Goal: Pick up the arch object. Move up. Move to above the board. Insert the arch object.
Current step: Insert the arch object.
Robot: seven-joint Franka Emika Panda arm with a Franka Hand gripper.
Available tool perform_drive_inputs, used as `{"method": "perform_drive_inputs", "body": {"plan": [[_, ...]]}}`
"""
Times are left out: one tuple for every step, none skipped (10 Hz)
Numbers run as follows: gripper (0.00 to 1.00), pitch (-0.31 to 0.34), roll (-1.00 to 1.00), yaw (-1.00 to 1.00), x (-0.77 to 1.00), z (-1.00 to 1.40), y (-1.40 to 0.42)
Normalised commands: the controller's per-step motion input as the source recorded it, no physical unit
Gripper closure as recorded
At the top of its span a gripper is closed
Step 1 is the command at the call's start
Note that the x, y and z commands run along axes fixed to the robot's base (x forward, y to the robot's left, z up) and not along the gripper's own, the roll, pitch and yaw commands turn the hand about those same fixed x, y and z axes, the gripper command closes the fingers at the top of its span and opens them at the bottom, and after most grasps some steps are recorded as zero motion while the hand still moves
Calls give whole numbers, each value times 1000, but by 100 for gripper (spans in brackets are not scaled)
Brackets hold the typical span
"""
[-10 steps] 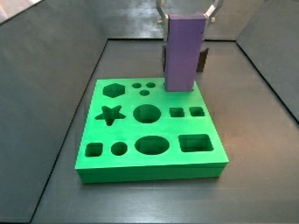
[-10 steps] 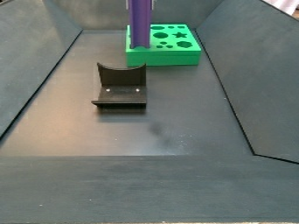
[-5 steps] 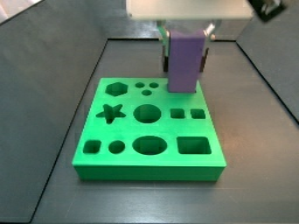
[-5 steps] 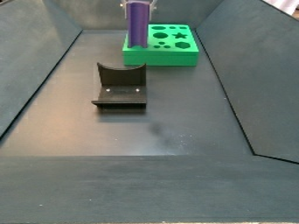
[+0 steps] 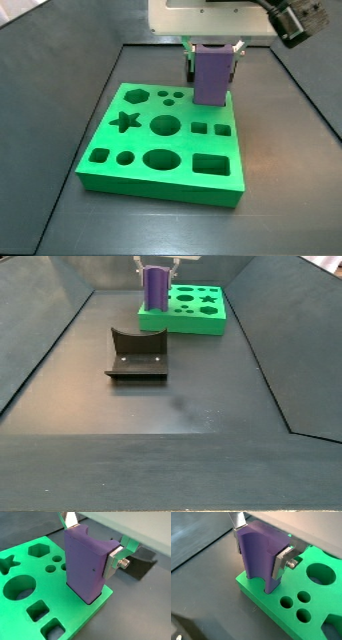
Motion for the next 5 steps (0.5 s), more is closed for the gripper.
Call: {"method": "perform_drive_inputs", "body": {"plan": [[100,-116,0,537,0,-391,51],[100,-139,6,746,0,-314,26],[100,-67,13,369,0,-211,0],[100,-6,49,40,0,-194,-3],[100,-31,0,0,0,-66,0]]}}
